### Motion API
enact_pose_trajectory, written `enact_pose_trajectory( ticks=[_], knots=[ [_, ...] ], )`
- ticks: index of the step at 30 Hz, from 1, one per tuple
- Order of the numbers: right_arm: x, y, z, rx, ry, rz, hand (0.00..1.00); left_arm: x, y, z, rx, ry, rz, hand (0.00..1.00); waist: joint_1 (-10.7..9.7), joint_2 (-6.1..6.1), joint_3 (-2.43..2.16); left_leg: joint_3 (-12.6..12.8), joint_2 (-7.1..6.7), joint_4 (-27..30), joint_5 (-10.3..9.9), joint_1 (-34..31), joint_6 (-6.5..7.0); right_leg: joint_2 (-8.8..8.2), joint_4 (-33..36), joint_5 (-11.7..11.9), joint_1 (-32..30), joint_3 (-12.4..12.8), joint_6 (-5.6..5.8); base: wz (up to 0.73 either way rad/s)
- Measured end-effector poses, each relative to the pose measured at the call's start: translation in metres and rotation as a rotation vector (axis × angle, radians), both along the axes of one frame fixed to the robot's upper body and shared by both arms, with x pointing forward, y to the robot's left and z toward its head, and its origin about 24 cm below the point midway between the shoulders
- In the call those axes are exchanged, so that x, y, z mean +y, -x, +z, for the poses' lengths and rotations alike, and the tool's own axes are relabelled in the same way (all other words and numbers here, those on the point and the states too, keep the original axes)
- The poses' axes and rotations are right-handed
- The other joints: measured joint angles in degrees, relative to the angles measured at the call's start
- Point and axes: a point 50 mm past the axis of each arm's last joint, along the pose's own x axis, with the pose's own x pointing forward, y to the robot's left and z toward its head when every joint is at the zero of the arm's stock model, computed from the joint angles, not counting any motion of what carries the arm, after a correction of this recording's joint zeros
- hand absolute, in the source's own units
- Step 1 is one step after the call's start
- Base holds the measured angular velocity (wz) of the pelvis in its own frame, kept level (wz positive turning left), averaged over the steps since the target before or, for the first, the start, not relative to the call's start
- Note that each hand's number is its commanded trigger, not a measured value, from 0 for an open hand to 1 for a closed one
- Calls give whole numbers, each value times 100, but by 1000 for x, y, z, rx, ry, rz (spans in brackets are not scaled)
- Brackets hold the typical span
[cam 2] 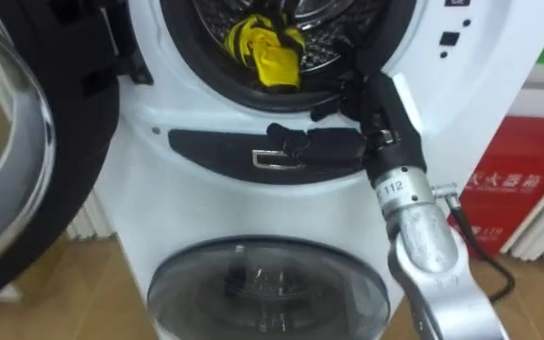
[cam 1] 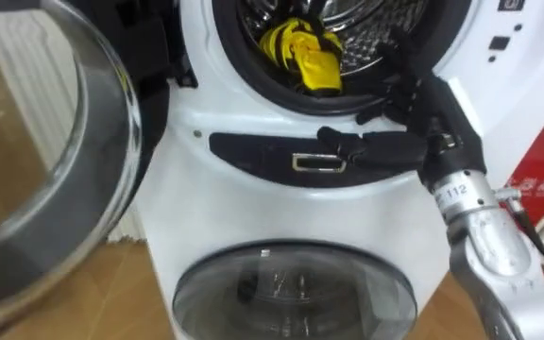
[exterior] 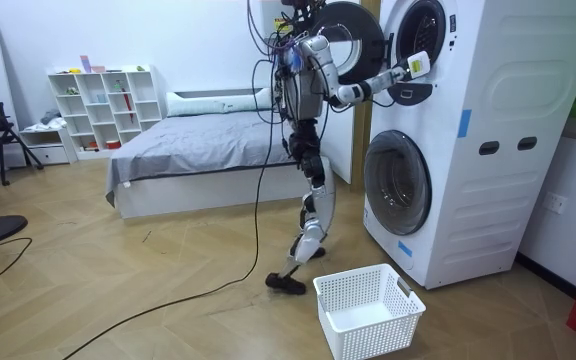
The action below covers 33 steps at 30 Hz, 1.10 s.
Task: Pick clothes from washing machine
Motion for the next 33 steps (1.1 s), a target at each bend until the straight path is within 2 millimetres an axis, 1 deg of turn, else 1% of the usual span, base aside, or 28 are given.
enact_pose_trajectory(
  ticks=[1,2,3,4,5,6,7,8,9,11,12,15,19,21,22,23,28,29,30,31,32,33],
  knots=[
    [-2,1,-2,7,0,-5,0,0,-4,1,-15,-1,-8,0,-40,43,-21,-52,48,-15,-6,29,10,82,-39,-37,-14,21,-19,-14],
    [-2,2,-3,12,2,-1,0,0,-11,3,-43,-8,-22,0,-85,80,-12,-46,137,-106,10,81,22,278,-347,-246,-131,146,-51,-8],
    [-2,2,-4,20,4,8,0,1,-16,5,-58,-13,-33,0,-147,78,-14,-32,164,-166,42,97,37,402,-730,-317,-282,144,-80,-10],
    [-2,2,-4,23,4,7,0,1,-18,5,-63,-13,-38,0,-150,77,-15,-25,164,-170,45,107,43,455,-989,-320,-349,144,-88,0],
    [-2,1,-4,29,5,4,0,0,-17,5,-65,-11,-41,0,-146,78,-16,-17,150,-184,45,139,49,565,-1508,-206,-460,158,-164,4],
    [-2,1,-5,35,6,2,0,0,-14,4,-59,-12,-41,0,-142,67,-17,-25,113,-197,43,163,49,647,-1895,323,-545,155,-241,12],
    [-3,2,-6,42,8,0,0,-1,-10,3,-50,-11,-39,0,-154,86,-31,-53,107,-206,43,190,48,670,-1924,499,-549,135,-389,10],
    [-4,2,-8,55,12,-3,0,-3,-3,1,-40,-4,-35,0,-111,135,-98,-71,127,-265,35,253,35,720,-2107,550,-468,136,-380,9],
    [-4,2,-8,56,16,-3,0,-3,6,0,-18,0,-29,0,-110,179,-94,-97,157,-321,47,298,-6,759,-2315,585,-354,95,-337,4],
    [-4,2,-8,56,19,1,0,-2,18,-2,12,-1,-11,0,-99,198,-93,-120,196,-417,101,352,-56,823,-2557,685,-245,56,-381,5],
    [-4,2,-8,57,22,8,0,-1,24,-2,26,0,1,0,-94,193,-93,-137,217,-437,120,363,-76,843,-2641,744,-196,14,-378,5],
    [-3,2,-8,62,25,20,0,-3,30,-3,38,24,17,0,-92,181,-93,-192,242,-450,147,362,-120,879,-2689,760,-163,-23,-411,9],
    [-1,3,-6,64,12,58,0,-4,31,-4,42,40,16,0,-92,156,-104,-190,276,-529,196,358,-173,919,-2755,793,-136,-38,-467,0],
    [1,3,-5,65,13,79,0,-5,31,-4,42,43,16,0,-94,137,-108,-188,297,-596,238,376,-186,929,-2777,788,-114,-96,-510,0],
    [1,3,-5,64,13,85,0,-5,30,-4,42,45,15,0,-94,135,-109,-188,303,-605,242,383,-193,934,-2782,786,-107,-107,-520,0],
    [3,4,-4,64,7,97,0,-5,29,-4,40,50,12,0,-99,132,-107,-198,314,-616,251,384,-210,946,-2785,792,-106,-120,-562,0],
    [8,7,5,58,4,157,0,-8,28,-5,37,74,3,0,-118,126,-105,-212,363,-713,304,357,-290,1000,-2844,783,-139,-149,-618,0],
    [14,10,11,34,8,195,0,-8,29,-5,40,74,3,0,-108,121,-106,-211,377,-747,314,363,-309,1016,-2852,779,-141,-150,-648,0],
    [20,15,21,-8,-1,244,0,-8,31,-5,43,73,4,0,-52,108,-116,-212,386,-787,330,379,-336,1029,-2850,779,-146,-149,-700,0],
    [24,17,28,-38,-5,272,0,-8,32,-5,45,73,4,0,-27,102,-119,-218,392,-790,337,379,-347,1039,-2850,786,-144,-147,-722,8],
    [31,21,43,-95,-24,335,0,-8,33,-5,46,72,3,0,23,90,-126,-234,405,-800,330,392,-361,1060,-2853,780,-128,-148,-753,14],
    [36,24,56,-148,-39,380,0,-7,35,-5,51,68,0,0,58,55,-150,-265,409,-826,336,406,-380,1075,-2860,766,-115,-162,-772,15]
  ],
)
